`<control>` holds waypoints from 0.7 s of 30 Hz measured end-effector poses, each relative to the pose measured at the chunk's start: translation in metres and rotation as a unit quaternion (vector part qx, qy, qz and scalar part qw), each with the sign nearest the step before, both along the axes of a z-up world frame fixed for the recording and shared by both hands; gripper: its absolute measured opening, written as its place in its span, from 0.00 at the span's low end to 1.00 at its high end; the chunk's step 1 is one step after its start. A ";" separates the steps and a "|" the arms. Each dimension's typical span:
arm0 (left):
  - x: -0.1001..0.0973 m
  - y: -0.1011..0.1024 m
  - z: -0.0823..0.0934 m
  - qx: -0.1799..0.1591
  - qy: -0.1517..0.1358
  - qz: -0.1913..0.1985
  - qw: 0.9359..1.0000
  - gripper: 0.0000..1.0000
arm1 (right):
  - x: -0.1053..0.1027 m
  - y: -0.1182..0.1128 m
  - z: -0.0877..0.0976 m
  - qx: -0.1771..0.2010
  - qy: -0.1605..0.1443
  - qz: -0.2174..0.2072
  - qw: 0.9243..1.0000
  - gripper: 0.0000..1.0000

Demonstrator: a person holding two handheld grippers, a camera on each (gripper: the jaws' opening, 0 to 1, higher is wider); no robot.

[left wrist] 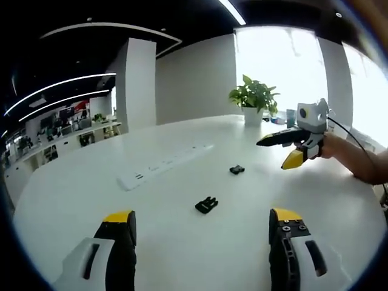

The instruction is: Snap the two parts of the plastic buckle together until the buckle closes and remains connected.

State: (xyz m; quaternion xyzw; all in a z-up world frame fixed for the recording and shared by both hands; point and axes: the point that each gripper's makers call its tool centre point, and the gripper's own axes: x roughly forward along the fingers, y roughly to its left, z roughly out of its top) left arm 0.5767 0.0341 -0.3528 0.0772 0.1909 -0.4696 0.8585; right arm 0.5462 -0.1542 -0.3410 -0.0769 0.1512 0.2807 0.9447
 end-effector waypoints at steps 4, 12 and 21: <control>-0.003 -0.006 0.007 -0.029 0.008 -0.016 0.999 0.93 | 0.000 -0.001 -0.002 -0.012 0.001 0.007 1.000 0.77; 0.005 -0.002 0.008 -0.014 -0.004 -0.020 1.000 0.90 | 0.009 -0.004 0.008 -0.008 -0.007 0.006 1.000 0.76; 0.011 0.002 0.000 -0.005 0.010 -0.028 1.000 0.83 | 0.017 0.001 0.008 -0.012 -0.011 0.018 1.000 0.73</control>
